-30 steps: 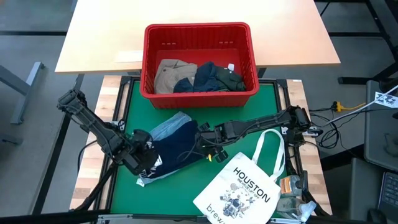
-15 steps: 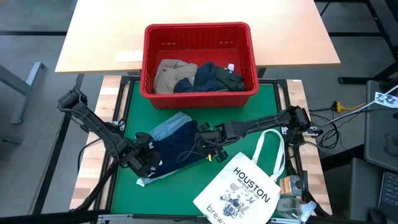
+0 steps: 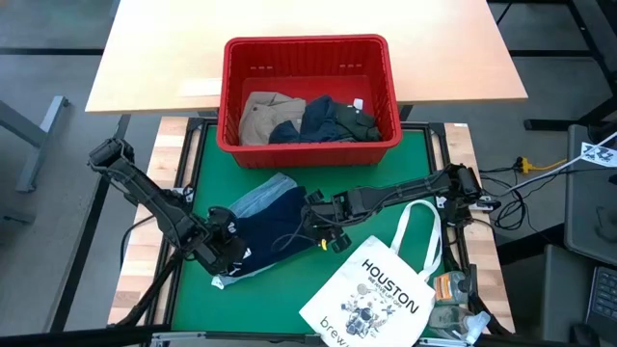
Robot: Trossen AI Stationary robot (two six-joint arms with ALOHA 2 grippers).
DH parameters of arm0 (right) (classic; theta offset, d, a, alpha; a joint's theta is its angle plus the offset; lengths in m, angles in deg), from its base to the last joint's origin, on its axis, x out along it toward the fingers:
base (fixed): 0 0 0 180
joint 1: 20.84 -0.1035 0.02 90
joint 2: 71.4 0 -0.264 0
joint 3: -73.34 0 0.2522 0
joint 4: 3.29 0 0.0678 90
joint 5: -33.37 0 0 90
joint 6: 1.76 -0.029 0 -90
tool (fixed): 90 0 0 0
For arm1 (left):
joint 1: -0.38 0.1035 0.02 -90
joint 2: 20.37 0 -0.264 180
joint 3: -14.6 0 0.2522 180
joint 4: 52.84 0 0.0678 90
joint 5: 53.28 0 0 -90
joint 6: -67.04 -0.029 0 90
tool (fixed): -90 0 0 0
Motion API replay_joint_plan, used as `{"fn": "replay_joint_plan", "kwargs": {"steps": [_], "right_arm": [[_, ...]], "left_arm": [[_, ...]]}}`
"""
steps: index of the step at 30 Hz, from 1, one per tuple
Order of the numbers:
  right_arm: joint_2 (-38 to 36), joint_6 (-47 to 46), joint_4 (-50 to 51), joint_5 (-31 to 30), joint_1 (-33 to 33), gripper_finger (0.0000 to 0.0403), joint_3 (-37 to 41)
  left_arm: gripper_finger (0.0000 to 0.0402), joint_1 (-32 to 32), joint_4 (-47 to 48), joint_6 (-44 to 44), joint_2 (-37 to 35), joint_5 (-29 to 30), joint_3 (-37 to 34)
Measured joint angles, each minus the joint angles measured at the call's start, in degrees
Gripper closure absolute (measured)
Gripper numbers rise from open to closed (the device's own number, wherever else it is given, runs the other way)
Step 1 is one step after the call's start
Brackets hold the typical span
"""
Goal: Fold Laundry from Bin
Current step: Stack the dark blue boxer shorts on top of the blue jeans
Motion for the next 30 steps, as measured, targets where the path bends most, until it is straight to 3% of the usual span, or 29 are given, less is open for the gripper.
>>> {"fn": "replay_joint_plan", "kwargs": {"steps": [14,21,25,30], "right_arm": [[3.65,-8.24,-5.55,8.28,-0.03,0.0215,0.05],[7.65,-10.29,-5.56,8.43,-0.04,0.0215,0.07],[9.10,-10.22,-2.63,8.45,-0.01,0.0215,0.07],[9.57,-9.63,1.86,8.45,-0.02,0.0215,0.05]], "left_arm": [[0.0391,-2.62,0.04,0.05,-0.86,-13.26,0.04],[0.0388,-2.87,0.48,-0.56,-0.86,-13.13,0.07],[0.0366,-2.87,0.40,-3.39,-0.86,-13.09,0.07],[0.0309,-2.57,0.43,-3.44,-0.86,-13.07,0.07]]}}
